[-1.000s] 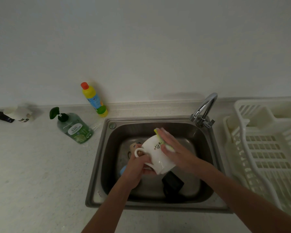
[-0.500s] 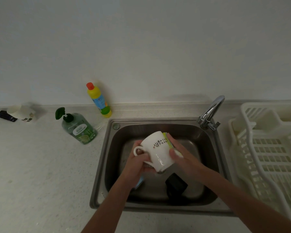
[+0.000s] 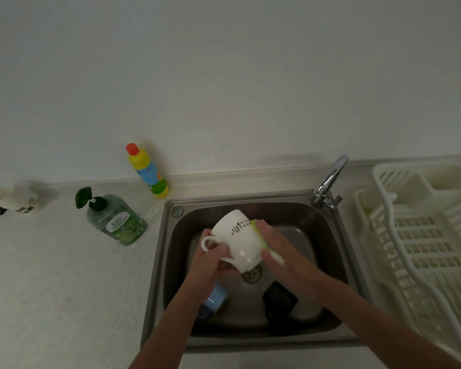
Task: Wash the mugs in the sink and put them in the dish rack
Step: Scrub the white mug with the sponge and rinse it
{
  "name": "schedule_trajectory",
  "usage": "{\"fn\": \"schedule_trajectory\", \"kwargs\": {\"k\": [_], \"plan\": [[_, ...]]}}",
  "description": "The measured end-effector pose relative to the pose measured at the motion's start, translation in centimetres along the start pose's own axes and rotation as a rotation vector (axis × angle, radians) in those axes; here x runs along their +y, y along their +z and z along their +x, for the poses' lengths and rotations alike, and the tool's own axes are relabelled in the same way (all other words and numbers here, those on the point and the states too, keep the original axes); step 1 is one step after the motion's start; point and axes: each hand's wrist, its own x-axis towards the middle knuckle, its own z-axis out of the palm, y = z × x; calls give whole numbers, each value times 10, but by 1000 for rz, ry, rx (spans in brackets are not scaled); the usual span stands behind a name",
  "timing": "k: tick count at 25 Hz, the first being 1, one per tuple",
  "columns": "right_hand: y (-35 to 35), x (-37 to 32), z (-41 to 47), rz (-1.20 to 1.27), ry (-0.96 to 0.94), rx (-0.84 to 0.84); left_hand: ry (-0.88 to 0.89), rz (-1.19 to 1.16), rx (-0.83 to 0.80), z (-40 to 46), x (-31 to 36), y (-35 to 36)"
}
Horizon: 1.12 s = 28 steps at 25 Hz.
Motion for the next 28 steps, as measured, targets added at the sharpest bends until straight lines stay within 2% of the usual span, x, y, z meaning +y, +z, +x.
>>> {"fn": "schedule_trajectory", "kwargs": {"k": [2, 4, 6, 9, 10, 14, 15, 18, 19, 21, 24, 25, 28], "plan": [[12, -9, -4, -284, -110, 13, -10, 43, -46, 3, 5, 2], [12, -13, 6, -478, -273, 117, -37, 143, -138, 3, 4, 7], [-1, -9, 16, -292, -215, 107, -46, 157, -175, 2, 4, 10], [-7, 7, 2, 11, -37, 65, -21, 47, -104, 5, 13, 4], [-3, 6, -3, 21, -38, 57, -15, 43, -93, 7, 15, 1], [7, -17, 7, -413, -239, 110, -19, 204, -206, 5, 11, 7], [3, -21, 15, -413, -216, 123, -25, 223, -234, 3, 9, 10], [-12, -18, 16, 37, 8, 120, -33, 133, -170, -1, 13, 14], [-10, -15, 8, 128, 28, 113, -34, 80, -131, 0, 15, 13], [-3, -18, -3, 82, 26, 82, -35, 35, -101, 4, 20, 11], [-2, -28, 0, -199, -76, 53, -64, 112, -164, 3, 15, 15], [-6, -28, 5, -213, -82, 35, -62, 140, -185, 2, 12, 17], [-18, -20, 5, 77, -1, 56, -28, 201, -178, -1, 12, 14]]}}
